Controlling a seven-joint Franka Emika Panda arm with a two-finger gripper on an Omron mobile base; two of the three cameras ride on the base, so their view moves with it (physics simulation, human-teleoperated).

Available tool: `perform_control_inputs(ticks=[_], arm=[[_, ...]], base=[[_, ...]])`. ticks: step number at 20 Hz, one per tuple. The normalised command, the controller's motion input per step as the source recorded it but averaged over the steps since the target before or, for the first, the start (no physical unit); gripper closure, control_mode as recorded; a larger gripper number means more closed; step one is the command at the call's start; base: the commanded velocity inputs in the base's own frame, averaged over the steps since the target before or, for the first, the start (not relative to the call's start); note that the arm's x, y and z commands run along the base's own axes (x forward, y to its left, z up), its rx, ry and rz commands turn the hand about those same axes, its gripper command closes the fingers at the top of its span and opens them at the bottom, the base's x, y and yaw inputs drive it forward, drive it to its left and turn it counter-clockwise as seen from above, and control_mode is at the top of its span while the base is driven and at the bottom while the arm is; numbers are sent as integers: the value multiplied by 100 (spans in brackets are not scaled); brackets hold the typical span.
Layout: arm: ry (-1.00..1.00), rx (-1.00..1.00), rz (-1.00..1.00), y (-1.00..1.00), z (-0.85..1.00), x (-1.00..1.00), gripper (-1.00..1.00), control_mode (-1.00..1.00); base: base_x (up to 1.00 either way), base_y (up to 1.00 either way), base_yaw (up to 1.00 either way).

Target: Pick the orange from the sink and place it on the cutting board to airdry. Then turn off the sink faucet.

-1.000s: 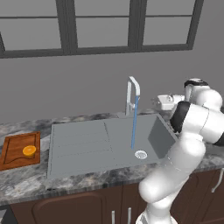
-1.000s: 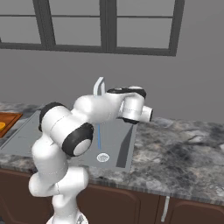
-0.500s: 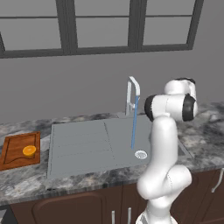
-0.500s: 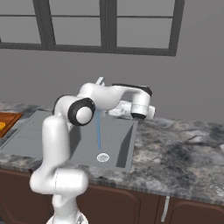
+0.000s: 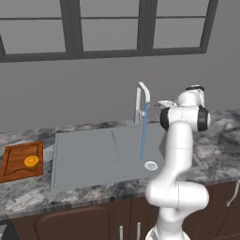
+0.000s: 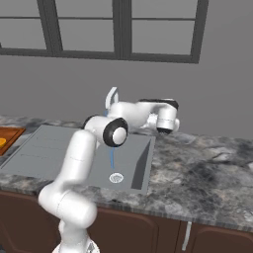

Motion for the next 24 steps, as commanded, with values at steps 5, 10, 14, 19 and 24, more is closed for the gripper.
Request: perform_control_inputs(ticks=[5,10,14,19,24], arm=[[-4,0,0,5,-2,9,-100,-100],[-9,-6,-2,3,0,0,-100,-100],[-7,-8,-11,2,0,-12,-100,-100],[-6,-7,-20,3,-14,-36,-100,-100],[-2,-1,-20,19,-2,-1,-100,-100]], base=[[0,0,0],[0,0,0],[0,0,0],[0,0,0],[0,0,0]])
